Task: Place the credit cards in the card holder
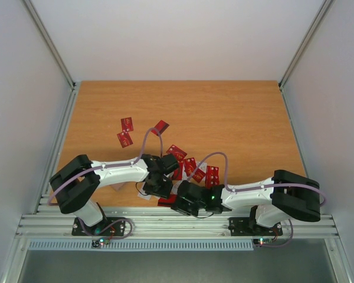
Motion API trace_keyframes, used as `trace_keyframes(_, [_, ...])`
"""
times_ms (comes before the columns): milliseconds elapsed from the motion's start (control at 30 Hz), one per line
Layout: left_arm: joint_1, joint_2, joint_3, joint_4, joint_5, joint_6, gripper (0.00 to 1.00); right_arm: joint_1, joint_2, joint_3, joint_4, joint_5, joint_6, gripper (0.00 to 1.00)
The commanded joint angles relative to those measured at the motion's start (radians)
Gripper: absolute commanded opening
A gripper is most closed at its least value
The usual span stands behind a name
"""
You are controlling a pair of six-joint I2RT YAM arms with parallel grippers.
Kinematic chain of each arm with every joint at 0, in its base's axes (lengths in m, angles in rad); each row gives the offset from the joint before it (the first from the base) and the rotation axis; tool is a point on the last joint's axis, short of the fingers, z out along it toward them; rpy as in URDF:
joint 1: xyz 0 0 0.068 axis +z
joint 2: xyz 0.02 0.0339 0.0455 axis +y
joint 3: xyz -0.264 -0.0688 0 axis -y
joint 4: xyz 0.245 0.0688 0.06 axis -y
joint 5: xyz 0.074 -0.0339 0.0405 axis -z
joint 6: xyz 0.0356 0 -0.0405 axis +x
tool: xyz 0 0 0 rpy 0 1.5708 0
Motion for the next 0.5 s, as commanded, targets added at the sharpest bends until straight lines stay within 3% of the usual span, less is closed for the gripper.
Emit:
trace_keyframes(0, [-0.015,0.049,-0.015,-0.003,0.027,0.012,0.55,-0.013,-0.024,0.034,-0.006,0.015,-0.025,0.11])
trace_keyframes(133, [-0.015,0.040,0.004,-0.018,0.029,0.012,0.54,-0.020,-0.028,0.063,-0.054,0.007,-0.046,0.01])
trace_keyframes(467, [-0.014,-0.018,0.101,-0.113,-0.033,0.022,0.63,-0.038,-0.106,0.140,-0.327,0.024,-0.055,0.01])
